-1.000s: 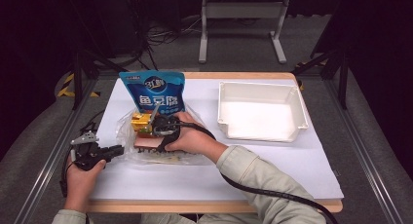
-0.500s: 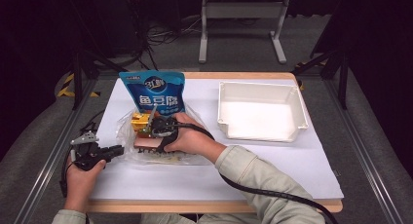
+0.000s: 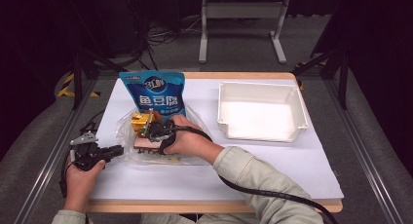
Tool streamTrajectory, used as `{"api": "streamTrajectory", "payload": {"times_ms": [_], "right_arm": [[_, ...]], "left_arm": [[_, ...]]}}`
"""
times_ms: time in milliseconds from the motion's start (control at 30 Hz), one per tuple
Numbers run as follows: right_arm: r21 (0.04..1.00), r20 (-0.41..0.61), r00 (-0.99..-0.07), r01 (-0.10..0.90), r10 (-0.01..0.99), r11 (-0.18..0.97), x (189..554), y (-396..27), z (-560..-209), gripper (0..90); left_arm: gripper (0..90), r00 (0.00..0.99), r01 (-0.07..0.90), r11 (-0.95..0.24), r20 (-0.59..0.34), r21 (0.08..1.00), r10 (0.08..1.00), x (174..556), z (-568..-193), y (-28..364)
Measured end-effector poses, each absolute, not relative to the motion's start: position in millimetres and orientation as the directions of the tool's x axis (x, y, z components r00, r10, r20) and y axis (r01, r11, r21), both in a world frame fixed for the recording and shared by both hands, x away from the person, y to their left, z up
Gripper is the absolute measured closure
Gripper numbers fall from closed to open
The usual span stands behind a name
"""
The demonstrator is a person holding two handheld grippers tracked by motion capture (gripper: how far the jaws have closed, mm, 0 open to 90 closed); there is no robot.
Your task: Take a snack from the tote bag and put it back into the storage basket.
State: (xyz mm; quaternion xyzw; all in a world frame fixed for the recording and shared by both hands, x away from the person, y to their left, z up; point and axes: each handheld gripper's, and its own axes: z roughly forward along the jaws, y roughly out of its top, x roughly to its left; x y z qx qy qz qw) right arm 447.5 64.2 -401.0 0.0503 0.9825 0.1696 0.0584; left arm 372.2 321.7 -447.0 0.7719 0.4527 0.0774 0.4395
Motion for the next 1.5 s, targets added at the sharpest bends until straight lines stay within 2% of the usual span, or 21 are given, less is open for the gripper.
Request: {"api": "streamTrajectory", "payload": {"times_ms": [233,600,833,1500], "right_arm": [[0.351,-0.119,-0.987,0.063,0.111,0.934,444.8,61.9,-398.5,42.8],[0.447,-0.142,-0.981,0.052,0.129,0.893,438.4,54.3,-368.2,42.6],[0.509,-0.125,-0.984,0.045,0.125,0.859,438.7,46.4,-351.0,42.5],[0.59,-0.107,-0.989,0.023,0.106,0.807,441.8,20.1,-312.8,42.5]], "left_arm": [[77.6,0.579,0.63,-0.205,-0.278,0.749,0.766,372.6,-446.9,321.2],[77.4,0.582,0.63,-0.207,-0.278,0.749,0.764,373.1,-446.8,320.6],[76.3,0.591,0.624,-0.207,-0.281,0.753,0.756,372.9,-446.4,320.7],[70.8,0.645,0.571,-0.226,-0.261,0.789,0.718,369.8,-441.0,316.9]]}}
